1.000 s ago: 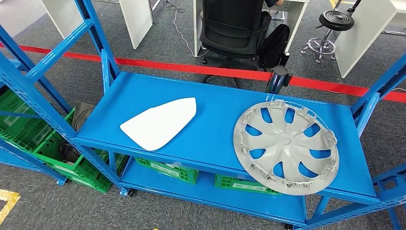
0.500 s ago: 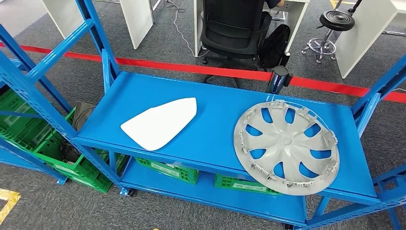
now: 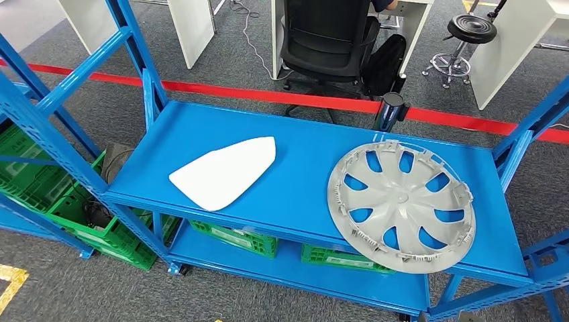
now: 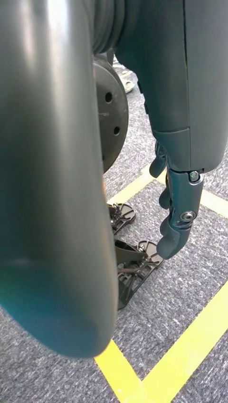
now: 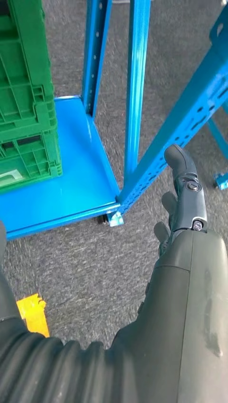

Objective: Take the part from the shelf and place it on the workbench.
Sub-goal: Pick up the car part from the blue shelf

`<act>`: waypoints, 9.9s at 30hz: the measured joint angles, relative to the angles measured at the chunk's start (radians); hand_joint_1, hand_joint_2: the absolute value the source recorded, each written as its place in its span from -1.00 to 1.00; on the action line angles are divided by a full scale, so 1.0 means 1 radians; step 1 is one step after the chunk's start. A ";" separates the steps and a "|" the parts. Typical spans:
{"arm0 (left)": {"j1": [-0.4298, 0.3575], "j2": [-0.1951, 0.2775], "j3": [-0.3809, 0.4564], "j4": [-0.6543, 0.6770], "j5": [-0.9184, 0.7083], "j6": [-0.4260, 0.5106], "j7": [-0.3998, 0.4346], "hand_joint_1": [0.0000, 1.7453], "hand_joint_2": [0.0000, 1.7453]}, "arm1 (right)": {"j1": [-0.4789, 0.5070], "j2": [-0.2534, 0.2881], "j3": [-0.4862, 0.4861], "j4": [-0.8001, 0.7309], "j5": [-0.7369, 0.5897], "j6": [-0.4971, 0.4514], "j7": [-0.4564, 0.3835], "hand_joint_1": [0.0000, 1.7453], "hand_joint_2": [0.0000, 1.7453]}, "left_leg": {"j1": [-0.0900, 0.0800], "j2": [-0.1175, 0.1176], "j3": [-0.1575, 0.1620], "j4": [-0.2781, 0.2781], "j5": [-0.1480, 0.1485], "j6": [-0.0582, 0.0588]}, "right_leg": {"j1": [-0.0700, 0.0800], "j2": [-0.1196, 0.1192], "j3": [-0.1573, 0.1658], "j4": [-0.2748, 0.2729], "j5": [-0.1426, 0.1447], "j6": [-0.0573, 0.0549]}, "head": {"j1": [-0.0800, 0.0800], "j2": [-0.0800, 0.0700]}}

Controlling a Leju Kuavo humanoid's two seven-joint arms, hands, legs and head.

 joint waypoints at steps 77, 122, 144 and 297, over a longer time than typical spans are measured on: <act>-0.012 -0.008 -0.031 0.011 0.011 0.007 0.054 -1.00 -1.00 | -0.117 -0.357 0.490 -1.047 1.201 0.352 1.004 -1.00 1.00 | 0.000 -0.001 -0.002 0.000 0.000 0.000 | 0.000 -0.001 -0.001 0.000 0.000 0.000 | 0.000 0.000; -0.012 -0.014 -0.027 0.018 0.023 -0.052 -0.071 -1.00 -1.00 | -0.099 -0.500 0.632 -1.113 1.054 0.355 1.126 -1.00 1.00 | 0.000 -0.001 -0.002 0.000 0.000 0.000 | 0.000 -0.001 -0.001 0.000 0.000 0.000 | 0.000 0.000; -0.012 -0.009 -0.028 0.024 -0.022 -0.054 -0.012 -1.00 -1.00 | -0.081 -0.525 0.636 -0.964 0.962 0.513 1.136 -1.00 1.00 | 0.000 -0.001 -0.003 0.000 0.000 0.000 | 0.000 -0.001 -0.001 0.000 0.000 0.000 | 0.000 0.000; -0.013 0.016 0.002 0.030 -0.064 -0.080 -0.031 -1.00 -1.00 | -0.176 -0.485 0.641 -0.627 1.440 0.572 0.955 1.00 1.00 | -0.001 -0.002 -0.005 0.000 0.006 0.004 | -0.001 -0.002 -0.003 -0.001 0.006 0.004 | 0.000 0.000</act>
